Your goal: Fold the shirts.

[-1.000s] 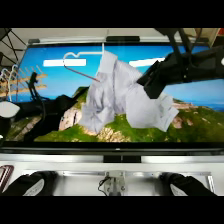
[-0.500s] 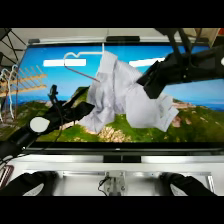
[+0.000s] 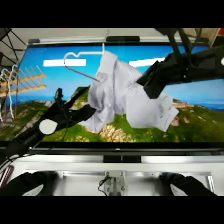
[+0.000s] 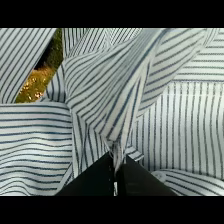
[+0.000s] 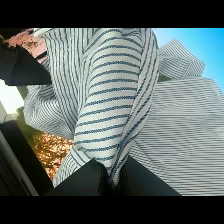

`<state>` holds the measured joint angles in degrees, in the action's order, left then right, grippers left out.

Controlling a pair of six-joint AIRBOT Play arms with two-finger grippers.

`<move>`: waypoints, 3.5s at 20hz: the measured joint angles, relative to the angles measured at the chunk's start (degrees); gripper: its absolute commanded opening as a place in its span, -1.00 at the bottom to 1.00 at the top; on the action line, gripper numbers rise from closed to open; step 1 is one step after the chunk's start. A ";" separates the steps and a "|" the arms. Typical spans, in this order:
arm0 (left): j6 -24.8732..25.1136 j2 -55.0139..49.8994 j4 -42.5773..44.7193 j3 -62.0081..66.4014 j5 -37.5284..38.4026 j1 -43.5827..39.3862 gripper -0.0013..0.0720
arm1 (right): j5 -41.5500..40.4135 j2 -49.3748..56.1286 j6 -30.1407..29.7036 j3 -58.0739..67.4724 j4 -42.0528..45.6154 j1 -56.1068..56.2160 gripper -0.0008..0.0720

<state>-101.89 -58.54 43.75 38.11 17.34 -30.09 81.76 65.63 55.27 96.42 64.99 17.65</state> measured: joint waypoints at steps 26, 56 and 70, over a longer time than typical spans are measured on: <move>13.38 -2.80 0.17 17.38 13.94 30.25 -0.80 | 5.38 0.02 -6.05 0.00 -1.84 0.07 -0.74; 26.73 0.61 -3.39 22.25 34.80 31.87 -0.80 | 2.40 0.07 -8.20 0.02 14.71 0.94 -0.74; 41.70 1.55 -23.06 31.85 37.13 20.26 -0.81 | -2.62 1.79 -0.07 0.00 17.66 7.43 -0.74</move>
<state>-60.18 -56.99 20.69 69.95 54.48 -9.82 79.13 67.42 55.20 96.42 82.65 25.08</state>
